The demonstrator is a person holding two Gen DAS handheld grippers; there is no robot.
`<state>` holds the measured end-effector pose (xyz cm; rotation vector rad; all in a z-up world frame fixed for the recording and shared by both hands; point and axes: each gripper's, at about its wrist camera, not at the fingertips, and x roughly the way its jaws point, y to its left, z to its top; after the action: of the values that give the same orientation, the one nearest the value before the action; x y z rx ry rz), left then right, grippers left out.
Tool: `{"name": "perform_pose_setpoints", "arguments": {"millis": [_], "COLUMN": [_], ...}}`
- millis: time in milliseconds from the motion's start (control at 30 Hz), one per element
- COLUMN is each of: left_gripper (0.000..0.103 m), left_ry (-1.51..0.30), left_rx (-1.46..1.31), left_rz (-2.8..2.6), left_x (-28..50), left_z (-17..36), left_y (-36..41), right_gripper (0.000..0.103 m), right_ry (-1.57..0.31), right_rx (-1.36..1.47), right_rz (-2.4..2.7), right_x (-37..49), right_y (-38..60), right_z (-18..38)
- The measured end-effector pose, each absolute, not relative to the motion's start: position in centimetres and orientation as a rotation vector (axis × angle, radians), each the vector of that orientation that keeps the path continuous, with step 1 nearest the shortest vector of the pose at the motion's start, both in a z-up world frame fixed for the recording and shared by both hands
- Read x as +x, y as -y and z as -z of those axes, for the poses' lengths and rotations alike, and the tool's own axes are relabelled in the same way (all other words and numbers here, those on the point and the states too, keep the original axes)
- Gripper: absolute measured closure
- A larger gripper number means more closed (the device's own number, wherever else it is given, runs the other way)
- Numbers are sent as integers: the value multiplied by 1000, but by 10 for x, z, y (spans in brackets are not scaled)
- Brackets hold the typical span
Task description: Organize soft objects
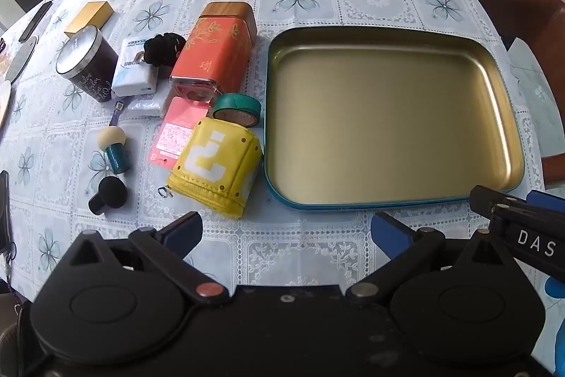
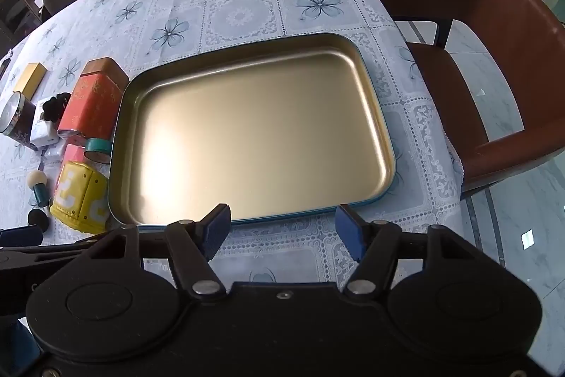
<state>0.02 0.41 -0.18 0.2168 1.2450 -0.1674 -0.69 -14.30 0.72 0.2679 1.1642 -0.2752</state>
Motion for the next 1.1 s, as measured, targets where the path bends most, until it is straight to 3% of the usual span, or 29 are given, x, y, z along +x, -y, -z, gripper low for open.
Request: {"name": "perform_pose_setpoints", "arguments": {"millis": [1100], "left_gripper": [1], "left_ry": [-1265], "left_rx": [229], "left_rz": [140], "left_x": [3], "left_z": [9], "left_y": [-9], "right_gripper": [42], "right_ry": [-1195], "right_rx": [215], "right_rz": [292], "right_x": [-1], "right_y": [137], "right_z": [-4]}}
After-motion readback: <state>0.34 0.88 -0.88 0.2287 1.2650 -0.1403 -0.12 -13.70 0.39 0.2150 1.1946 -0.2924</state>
